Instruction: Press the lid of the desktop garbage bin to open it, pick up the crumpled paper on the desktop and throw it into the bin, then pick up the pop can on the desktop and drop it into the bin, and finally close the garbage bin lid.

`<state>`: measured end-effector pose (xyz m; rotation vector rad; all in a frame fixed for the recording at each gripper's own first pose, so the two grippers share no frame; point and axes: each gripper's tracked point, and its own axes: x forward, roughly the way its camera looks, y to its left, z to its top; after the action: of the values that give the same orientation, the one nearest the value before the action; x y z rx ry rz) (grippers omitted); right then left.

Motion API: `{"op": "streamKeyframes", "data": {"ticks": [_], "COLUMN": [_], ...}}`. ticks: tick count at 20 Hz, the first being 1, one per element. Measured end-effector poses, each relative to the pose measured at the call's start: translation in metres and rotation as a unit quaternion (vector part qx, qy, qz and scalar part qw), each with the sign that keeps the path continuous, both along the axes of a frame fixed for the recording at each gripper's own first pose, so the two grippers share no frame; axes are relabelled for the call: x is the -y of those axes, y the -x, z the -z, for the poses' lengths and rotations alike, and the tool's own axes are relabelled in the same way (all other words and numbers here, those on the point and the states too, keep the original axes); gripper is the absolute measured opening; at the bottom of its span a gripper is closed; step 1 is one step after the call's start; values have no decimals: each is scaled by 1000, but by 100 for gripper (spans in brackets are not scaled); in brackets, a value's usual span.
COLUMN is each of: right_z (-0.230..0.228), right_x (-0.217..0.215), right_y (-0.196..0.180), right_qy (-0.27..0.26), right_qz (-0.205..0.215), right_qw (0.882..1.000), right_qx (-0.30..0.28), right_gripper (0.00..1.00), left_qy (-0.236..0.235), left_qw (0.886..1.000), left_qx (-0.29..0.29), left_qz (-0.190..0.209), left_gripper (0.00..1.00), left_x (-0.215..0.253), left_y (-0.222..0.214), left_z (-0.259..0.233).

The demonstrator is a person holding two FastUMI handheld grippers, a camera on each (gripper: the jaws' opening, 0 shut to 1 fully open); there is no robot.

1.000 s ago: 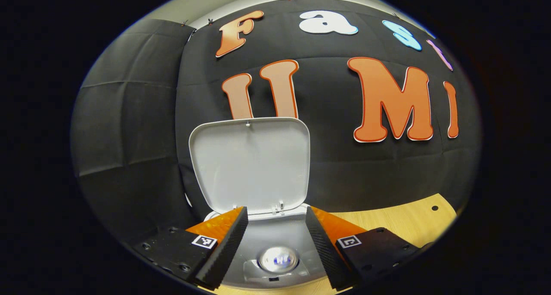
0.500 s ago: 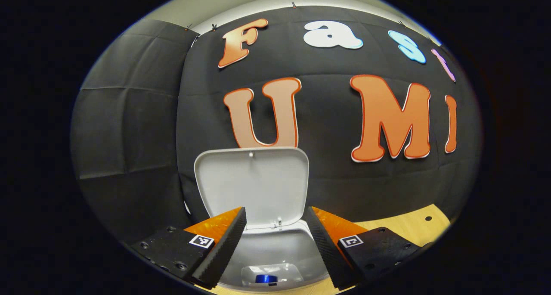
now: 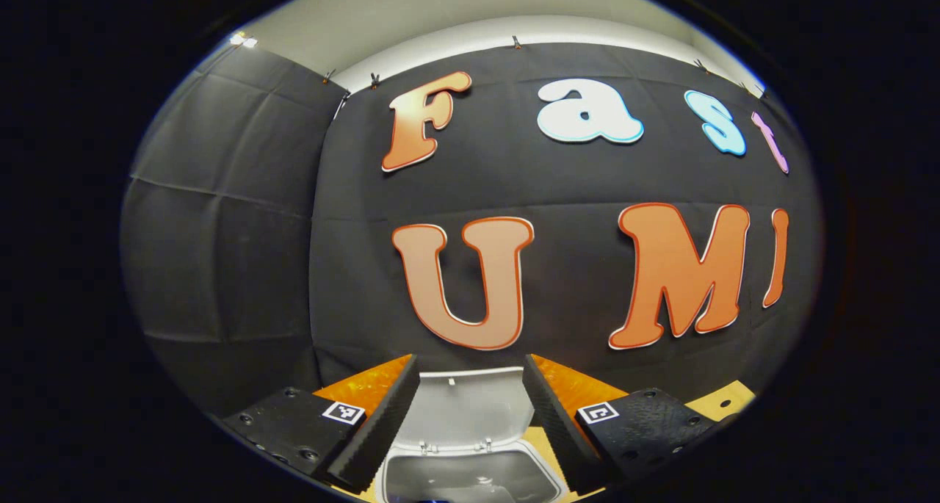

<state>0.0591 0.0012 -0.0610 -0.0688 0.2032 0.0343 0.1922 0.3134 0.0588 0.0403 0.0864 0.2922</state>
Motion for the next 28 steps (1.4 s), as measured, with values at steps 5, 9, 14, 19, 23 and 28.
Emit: {"op": "streamKeyframes", "data": {"ticks": [5, 9, 14, 19, 23, 28], "right_z": [-3, 0, -4, -4, -2, 0], "right_x": [6, 10, 17, 22, 21, 19], "right_y": [1, 2, 3, 3, 3, 3], "right_qy": [2, 0, -1, -7, -6, -10], "right_qz": [6, 9, 13, 17, 10, 2], "right_qw": [1000, 1000, 1000, 1000, 1000, 1000], "right_qx": [2, -4, 1, 2, 1, -1], "right_gripper": [94, 94, 94, 94, 94, 94], "left_qy": [7, -9, -3, 18, 42, 45], "left_qw": [1000, 1000, 998, 994, 991, 985], "left_qx": [0, -21, -61, -108, -127, -163], "left_qz": [-6, -5, -4, -2, 6, 19], "left_gripper": [89, 90, 92, 89, 89, 90], "left_x": [-22, -34, -42, -43, -37, -26], "left_y": [-30, -61, -80, -80, -71, -54], "left_z": [-13, -7, 22, 53, 61, 63]}}
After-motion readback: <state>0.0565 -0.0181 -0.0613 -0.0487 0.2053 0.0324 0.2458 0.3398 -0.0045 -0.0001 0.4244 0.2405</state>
